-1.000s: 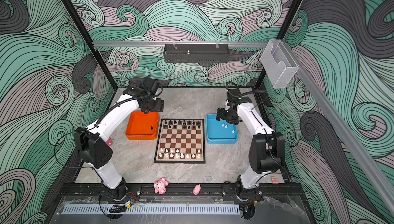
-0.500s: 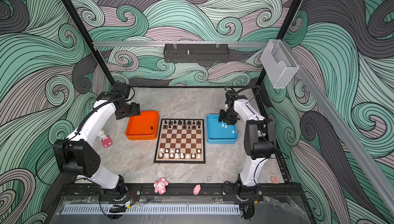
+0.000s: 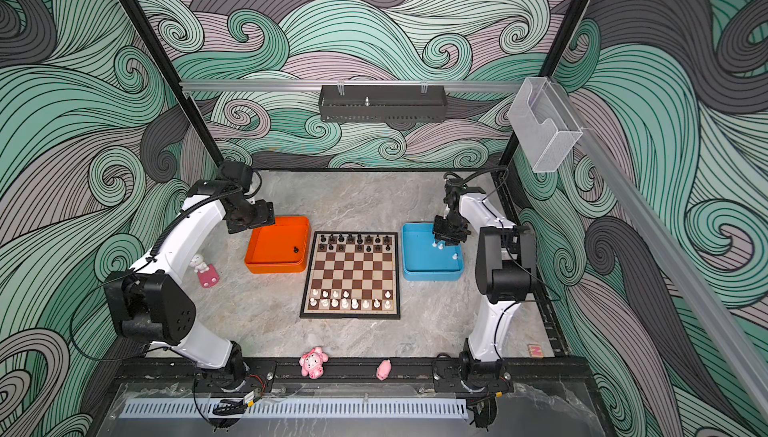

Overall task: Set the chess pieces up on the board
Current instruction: 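Lower the right gripper onto a white pawn in the blue bin and close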

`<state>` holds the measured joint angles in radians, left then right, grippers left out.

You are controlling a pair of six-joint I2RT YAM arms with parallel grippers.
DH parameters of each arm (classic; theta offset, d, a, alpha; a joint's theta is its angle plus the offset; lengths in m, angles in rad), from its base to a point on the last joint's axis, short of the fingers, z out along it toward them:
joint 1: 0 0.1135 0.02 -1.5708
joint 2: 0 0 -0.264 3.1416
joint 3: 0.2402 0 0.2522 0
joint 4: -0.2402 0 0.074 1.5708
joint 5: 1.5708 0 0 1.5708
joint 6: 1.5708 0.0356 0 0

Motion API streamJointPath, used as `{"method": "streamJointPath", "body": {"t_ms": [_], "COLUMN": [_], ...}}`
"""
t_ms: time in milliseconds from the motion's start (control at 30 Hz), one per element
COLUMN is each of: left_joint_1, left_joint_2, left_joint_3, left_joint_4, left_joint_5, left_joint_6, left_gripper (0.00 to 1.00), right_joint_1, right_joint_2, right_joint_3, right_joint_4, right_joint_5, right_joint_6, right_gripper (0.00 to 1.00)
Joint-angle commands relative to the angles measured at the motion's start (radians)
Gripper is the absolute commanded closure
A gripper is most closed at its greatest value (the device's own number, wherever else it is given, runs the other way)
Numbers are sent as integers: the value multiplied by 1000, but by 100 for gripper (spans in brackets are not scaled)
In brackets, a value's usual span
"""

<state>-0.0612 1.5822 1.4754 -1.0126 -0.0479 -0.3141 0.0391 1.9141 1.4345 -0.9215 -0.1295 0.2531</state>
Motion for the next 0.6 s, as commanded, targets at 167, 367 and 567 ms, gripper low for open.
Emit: {"method": "streamJointPath", "body": {"t_ms": [167,367,567], "left_joint_1": [9,9,9], "left_joint_2": [32,48,64], "left_joint_3": [25,36,49], "left_joint_4": [1,-2,-6], "left_joint_5": [24,32,40], "left_joint_6": [0,-5,-10], "left_gripper": [16,16,16], "right_joint_1": [-24,-33,-36], "right_joint_2": [32,54,74], "right_joint_3": [11,9,15], "right_joint_4": [-2,11,20], "right_joint_5": [24,21,6], "right_joint_6": [-14,-15,-15], "right_gripper": [72,75,77]}}
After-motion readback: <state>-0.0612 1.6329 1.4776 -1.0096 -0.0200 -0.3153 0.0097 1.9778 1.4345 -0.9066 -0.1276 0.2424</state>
